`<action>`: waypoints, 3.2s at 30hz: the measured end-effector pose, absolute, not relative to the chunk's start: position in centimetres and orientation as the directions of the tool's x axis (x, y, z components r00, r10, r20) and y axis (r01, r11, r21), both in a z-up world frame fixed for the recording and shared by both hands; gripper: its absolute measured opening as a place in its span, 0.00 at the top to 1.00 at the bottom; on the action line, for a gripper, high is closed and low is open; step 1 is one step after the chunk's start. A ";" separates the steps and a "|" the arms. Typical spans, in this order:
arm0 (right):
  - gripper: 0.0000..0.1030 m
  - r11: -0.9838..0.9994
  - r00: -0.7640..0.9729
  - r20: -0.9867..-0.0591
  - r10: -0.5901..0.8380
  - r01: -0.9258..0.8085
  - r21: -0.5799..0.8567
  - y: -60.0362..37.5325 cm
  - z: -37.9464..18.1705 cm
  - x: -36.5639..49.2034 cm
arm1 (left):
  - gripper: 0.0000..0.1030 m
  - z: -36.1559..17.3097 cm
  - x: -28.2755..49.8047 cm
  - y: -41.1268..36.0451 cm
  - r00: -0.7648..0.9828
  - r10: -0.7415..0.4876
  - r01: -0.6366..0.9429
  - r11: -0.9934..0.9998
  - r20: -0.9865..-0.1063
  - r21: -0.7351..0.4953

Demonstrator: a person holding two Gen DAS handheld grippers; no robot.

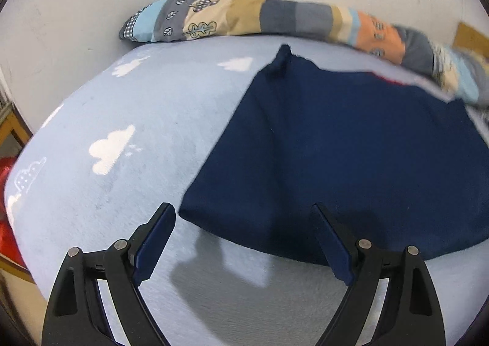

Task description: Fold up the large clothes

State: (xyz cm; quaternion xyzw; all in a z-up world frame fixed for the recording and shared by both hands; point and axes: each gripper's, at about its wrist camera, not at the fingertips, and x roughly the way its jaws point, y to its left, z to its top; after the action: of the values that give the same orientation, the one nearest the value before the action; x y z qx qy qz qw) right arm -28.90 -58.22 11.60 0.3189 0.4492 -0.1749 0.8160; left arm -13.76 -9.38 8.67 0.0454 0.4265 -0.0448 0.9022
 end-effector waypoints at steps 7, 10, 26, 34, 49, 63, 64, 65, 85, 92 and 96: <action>0.62 0.597 0.533 -0.838 0.115 0.638 0.487 -61.3 9.5 -32.6 | 0.14 7.2 -12.5 -5.5 0.529 -0.124 0.078 0.992 -0.840 -0.097; 0.62 0.461 0.575 -0.789 0.214 0.653 0.601 -62.4 7.5 -33.7 | 0.14 7.0 -12.6 -5.1 0.514 -0.147 0.048 0.989 -0.845 -0.143; 1.00 0.852 0.280 -0.894 -0.351 0.490 -0.182 -56.0 10.7 -27.9 | 0.14 7.3 -12.8 -6.2 0.542 -0.096 0.104 0.993 -0.835 -0.047; 0.91 0.748 0.526 -0.850 0.036 0.550 0.372 -60.7 11.0 -31.4 | 0.14 7.5 -12.7 -6.3 0.548 -0.100 0.099 0.994 -0.831 -0.054; 1.00 0.820 0.361 -0.881 -0.305 0.570 -0.050 -58.3 12.2 -29.8 | 0.14 7.7 -12.7 -5.7 0.549 -0.114 0.085 0.993 -0.828 -0.080; 0.54 0.438 0.571 -0.798 0.193 0.677 0.591 -60.4 8.6 -33.2 | 0.14 6.5 -11.4 1.3 0.422 -0.433 -0.128 0.842 -0.797 -0.525; 0.54 0.378 0.584 -0.780 0.224 0.685 0.622 -60.3 7.9 -33.5 | 0.14 6.2 -11.5 1.5 0.413 -0.455 -0.139 0.825 -0.789 -0.548; 0.54 0.340 0.595 -0.763 0.253 0.684 0.646 -60.2 7.4 -33.8 | 0.14 6.0 -11.5 1.5 0.409 -0.467 -0.148 0.814 -0.784 -0.562; 0.63 0.082 0.752 -0.604 0.263 0.606 0.791 -59.2 1.7 -28.1 | 0.90 2.9 -5.9 -3.4 0.484 -0.587 -0.149 0.676 -0.649 -0.722; 0.88 0.391 0.658 -0.729 0.186 0.632 0.670 -57.7 6.3 -25.9 | 0.91 6.6 -6.9 -7.2 0.561 -0.382 0.025 0.894 -0.734 -0.447; 0.90 0.451 0.647 -0.747 0.153 0.626 0.635 -57.0 7.9 -26.5 | 0.91 8.2 -8.5 -7.6 0.562 -0.350 0.059 0.921 -0.750 -0.386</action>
State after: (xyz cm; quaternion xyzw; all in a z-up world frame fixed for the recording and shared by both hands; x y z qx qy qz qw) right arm -26.50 -57.01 7.88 0.4999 0.3897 -0.1563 0.7575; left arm -8.52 -7.55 8.22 -0.1605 0.4532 -0.1176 0.8689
